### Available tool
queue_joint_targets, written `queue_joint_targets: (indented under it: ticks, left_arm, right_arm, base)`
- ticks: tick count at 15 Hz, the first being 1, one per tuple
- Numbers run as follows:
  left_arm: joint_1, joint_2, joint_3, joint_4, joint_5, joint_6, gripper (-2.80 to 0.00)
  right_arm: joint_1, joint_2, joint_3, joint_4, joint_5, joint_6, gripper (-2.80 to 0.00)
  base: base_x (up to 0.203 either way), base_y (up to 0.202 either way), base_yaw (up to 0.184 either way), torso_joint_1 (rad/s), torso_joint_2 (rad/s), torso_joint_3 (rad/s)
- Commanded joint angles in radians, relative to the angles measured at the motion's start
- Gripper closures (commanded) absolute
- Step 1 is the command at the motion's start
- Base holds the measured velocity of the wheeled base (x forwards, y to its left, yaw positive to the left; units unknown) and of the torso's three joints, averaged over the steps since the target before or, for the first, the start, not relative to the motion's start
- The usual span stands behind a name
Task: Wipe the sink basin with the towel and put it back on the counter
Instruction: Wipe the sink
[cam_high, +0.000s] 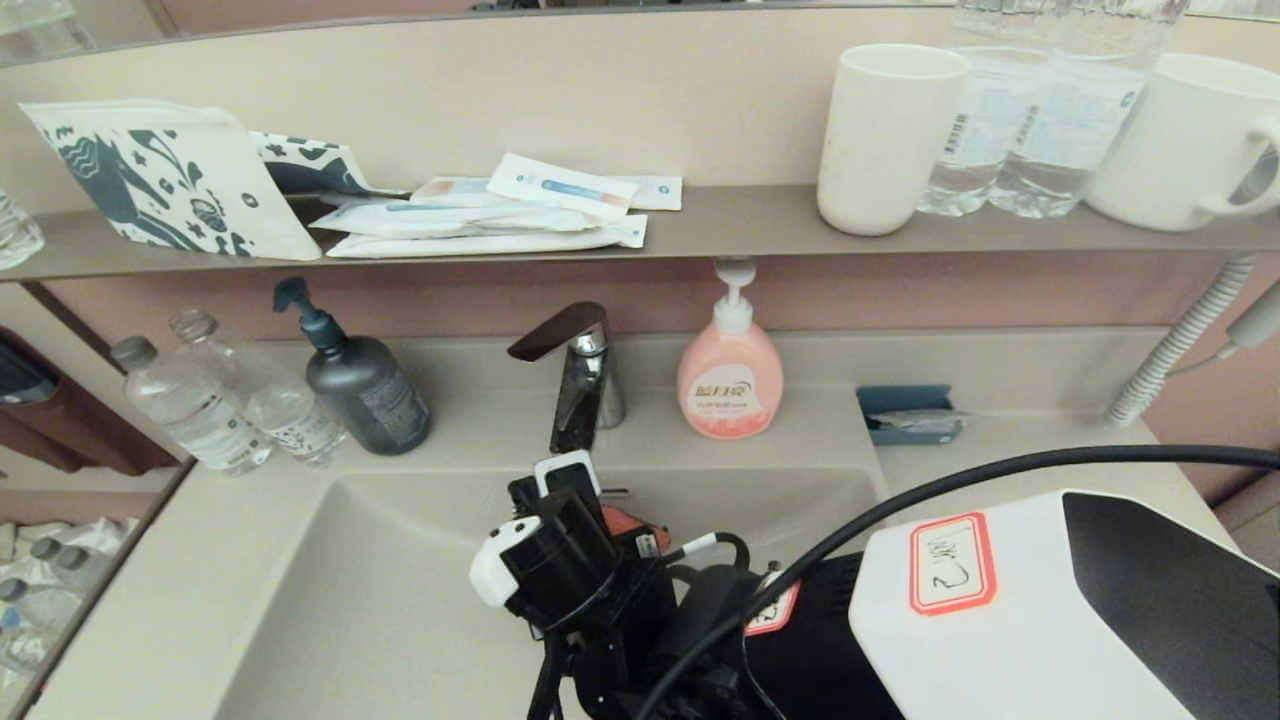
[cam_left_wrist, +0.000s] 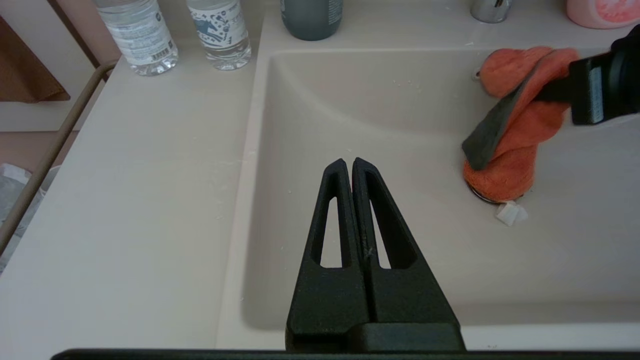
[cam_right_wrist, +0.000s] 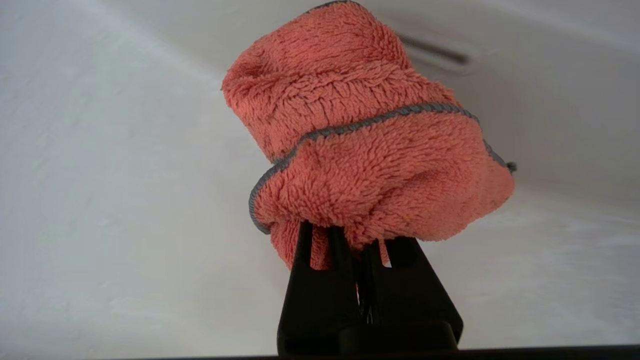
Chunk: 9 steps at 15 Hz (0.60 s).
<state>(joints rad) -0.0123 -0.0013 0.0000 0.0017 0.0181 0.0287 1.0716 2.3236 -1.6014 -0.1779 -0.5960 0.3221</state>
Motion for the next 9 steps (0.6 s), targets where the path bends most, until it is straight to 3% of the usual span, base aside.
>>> queue_joint_targets:
  ticks: [1,9]
  left_arm:
    - [0.0,0.001,0.0,0.0,0.0,0.0,0.0]
    - [0.0,0.001,0.0,0.0,0.0,0.0,0.0]
  right_arm:
    - [-0.021,-0.028,0.02,-0.005,-0.005,0.002,0.0]
    - [-0.121,-0.076,0.102,-0.01,-0.01,-0.003,0.0]
  base:
    - [0.0,0.0,0.0,0.0,0.0,0.0]
    - [0.0,0.0,0.0,0.0,0.0,0.0]
